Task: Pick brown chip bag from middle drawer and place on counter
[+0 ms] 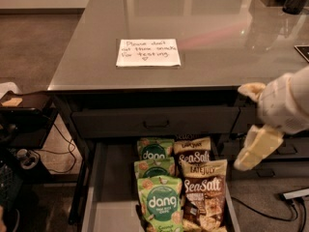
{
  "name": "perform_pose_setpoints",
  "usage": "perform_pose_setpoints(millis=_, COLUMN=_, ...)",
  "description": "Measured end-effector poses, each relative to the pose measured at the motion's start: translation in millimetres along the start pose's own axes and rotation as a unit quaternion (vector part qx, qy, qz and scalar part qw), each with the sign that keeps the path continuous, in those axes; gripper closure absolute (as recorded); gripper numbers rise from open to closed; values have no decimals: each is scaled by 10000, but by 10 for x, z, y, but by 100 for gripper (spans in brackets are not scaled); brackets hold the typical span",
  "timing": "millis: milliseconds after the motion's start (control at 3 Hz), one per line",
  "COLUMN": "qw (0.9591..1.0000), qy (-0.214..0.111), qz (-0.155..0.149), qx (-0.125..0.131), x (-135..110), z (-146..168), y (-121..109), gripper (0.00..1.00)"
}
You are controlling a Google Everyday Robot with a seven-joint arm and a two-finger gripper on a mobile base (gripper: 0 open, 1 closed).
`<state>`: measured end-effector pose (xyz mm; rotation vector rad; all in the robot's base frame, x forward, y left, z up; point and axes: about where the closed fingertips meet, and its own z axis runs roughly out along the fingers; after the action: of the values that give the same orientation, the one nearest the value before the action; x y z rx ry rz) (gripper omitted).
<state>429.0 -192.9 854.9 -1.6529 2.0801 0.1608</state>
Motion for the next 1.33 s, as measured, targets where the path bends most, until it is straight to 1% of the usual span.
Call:
perform_pose_setpoints(millis=333, qw=9992, qy=-320, qz=56, qx=-228, x=176, z=662, y=177, gripper=0)
perform_pose_setpoints(millis=667, qw=9973, qy=-386, qz=139, qx=-605, x=320, z=1354, y=375, gripper=0)
perform_pose_setpoints(millis=1000, qw=9945, qy=-194, qz=251, qx=-994, x=431, z=1925, y=586, gripper=0)
perform_pose_setpoints(millis=1333, qw=9946, qy=-200, qz=249, qx=-987, x=419, z=1906, y=586, gripper=0)
